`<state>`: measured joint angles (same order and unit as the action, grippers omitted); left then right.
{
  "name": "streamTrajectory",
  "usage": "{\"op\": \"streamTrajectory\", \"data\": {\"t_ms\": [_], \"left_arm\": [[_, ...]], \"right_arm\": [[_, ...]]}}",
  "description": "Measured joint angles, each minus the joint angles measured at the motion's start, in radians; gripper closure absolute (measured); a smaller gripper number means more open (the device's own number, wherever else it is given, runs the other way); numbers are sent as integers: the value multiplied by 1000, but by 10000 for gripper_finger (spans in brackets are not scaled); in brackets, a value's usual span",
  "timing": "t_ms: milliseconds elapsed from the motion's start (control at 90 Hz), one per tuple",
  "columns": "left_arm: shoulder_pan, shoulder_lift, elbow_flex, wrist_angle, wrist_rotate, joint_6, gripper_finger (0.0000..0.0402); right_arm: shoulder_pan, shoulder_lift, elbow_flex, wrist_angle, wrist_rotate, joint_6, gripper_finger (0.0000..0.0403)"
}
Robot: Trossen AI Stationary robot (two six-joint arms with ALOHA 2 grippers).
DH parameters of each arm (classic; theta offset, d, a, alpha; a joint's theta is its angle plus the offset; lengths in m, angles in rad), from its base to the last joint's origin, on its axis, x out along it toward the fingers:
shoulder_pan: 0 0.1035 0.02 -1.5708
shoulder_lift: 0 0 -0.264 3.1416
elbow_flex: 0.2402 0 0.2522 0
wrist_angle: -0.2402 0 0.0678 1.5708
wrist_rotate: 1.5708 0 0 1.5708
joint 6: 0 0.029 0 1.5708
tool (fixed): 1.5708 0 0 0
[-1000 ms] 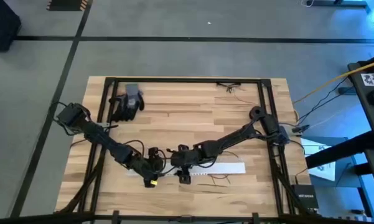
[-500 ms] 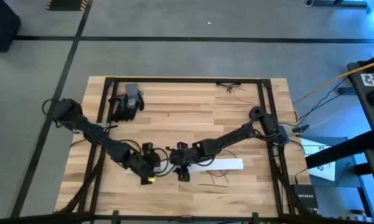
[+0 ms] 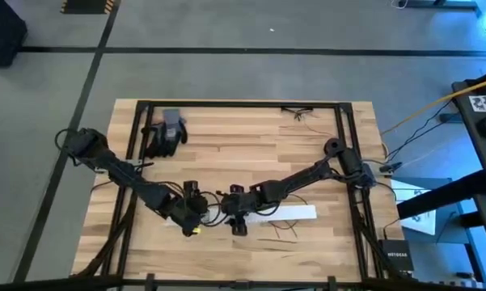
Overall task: Ziptie cables
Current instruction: Close the white cable duct
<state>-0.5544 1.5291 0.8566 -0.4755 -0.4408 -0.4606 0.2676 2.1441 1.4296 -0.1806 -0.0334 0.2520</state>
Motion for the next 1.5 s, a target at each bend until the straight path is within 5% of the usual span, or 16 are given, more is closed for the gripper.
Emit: {"op": "streamTrajectory", "data": {"t_ms": [244, 511, 844, 1278, 1500], "left_arm": [[-30, 0, 0, -4, 9, -4, 379], [-75, 0, 0, 22, 78, -80, 400], [-87, 92, -32, 16, 79, -96, 385], [-88, 95, 5, -18, 99, -90, 221], [-88, 97, 109, -155, 112, -36, 200]], "right_arm": [[0, 0, -1, -1, -1, -6, 173], [0, 0, -1, -2, 2, -14, 173], [0, 0, -1, -2, 15, -14, 173], [1, 0, -2, -3, 13, -19, 173], [2, 0, -2, -3, 8, -21, 173]]}}
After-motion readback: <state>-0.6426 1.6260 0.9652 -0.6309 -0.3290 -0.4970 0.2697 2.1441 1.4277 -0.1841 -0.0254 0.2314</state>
